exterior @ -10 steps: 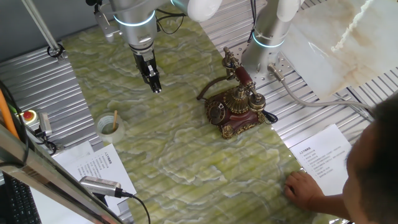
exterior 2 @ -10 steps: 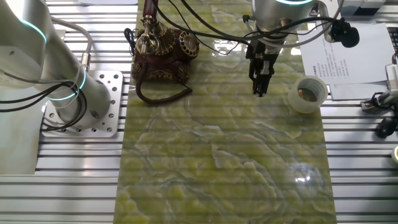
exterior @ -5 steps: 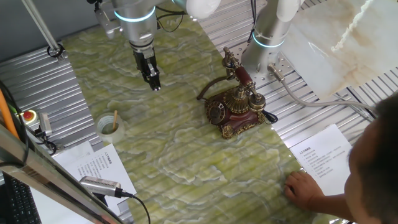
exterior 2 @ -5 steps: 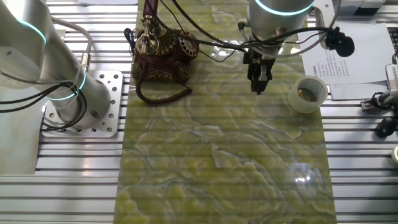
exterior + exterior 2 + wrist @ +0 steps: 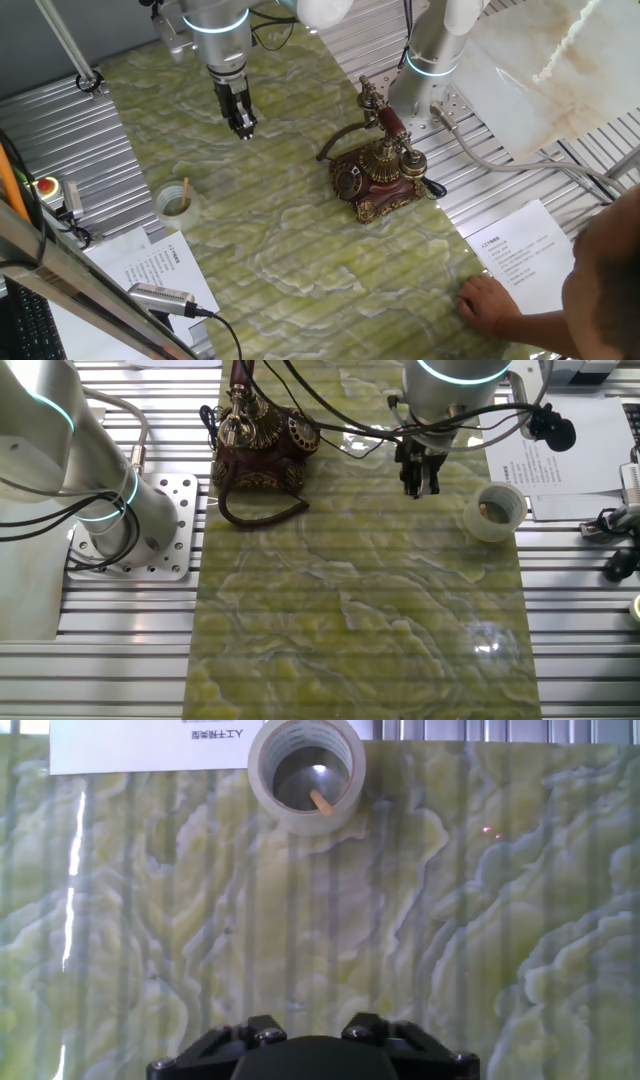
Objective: Dial a number on an old rotary phone
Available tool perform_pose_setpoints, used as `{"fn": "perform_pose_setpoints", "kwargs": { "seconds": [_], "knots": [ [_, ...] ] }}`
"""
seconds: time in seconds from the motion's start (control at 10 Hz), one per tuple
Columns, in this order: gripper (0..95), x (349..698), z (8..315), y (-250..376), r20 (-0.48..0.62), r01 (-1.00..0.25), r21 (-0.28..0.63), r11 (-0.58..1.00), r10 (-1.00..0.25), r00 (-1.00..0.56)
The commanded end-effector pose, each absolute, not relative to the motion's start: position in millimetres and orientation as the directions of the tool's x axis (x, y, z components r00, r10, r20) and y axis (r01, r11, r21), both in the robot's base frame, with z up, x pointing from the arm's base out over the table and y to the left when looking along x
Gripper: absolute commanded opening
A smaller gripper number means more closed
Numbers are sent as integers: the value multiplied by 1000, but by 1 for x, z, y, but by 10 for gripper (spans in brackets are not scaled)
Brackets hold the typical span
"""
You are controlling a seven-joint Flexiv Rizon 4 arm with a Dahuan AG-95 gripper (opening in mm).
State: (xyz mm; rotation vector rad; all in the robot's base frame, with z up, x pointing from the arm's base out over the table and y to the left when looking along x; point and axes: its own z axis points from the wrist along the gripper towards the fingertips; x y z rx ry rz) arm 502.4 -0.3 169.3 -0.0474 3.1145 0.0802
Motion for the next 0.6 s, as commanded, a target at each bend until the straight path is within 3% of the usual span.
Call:
{"fn": "perform_pose_setpoints", "kwargs": {
  "seconds": [0.1,0.6],
  "knots": [
    [0,504,169,0,-23,-27,50,998,-26,-999],
    [0,525,161,-6,-25,-23,44,999,-22,-999]
  ]
}}
